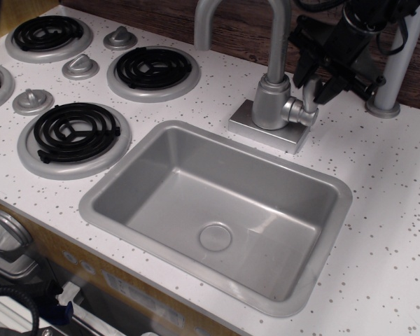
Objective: Lever vertical to front
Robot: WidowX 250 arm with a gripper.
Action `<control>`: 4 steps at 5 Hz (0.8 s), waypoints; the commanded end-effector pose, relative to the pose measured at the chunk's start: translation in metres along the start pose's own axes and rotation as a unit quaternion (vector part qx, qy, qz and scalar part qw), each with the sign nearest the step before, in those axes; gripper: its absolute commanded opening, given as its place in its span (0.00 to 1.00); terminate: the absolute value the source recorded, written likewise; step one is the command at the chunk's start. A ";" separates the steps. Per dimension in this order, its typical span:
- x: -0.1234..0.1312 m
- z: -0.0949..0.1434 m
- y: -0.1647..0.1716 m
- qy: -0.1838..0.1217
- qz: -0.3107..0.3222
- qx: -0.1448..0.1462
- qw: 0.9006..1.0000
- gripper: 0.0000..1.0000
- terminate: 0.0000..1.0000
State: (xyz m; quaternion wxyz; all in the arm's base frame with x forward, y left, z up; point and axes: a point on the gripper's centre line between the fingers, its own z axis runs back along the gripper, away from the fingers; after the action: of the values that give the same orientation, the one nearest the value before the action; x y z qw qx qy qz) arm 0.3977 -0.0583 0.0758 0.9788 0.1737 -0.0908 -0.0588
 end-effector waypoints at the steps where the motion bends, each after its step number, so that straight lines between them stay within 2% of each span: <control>1: -0.004 0.008 0.009 0.016 0.010 -0.020 1.000 0.00 0.00; 2: -0.010 -0.005 0.008 0.021 0.023 -0.044 0.999 0.00 0.00; 4: -0.021 -0.024 0.005 0.022 0.042 -0.074 0.996 0.00 0.00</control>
State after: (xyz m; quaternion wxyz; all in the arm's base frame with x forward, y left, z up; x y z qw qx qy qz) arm 0.3762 -0.0539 0.0361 0.9936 0.0945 -0.0561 -0.0252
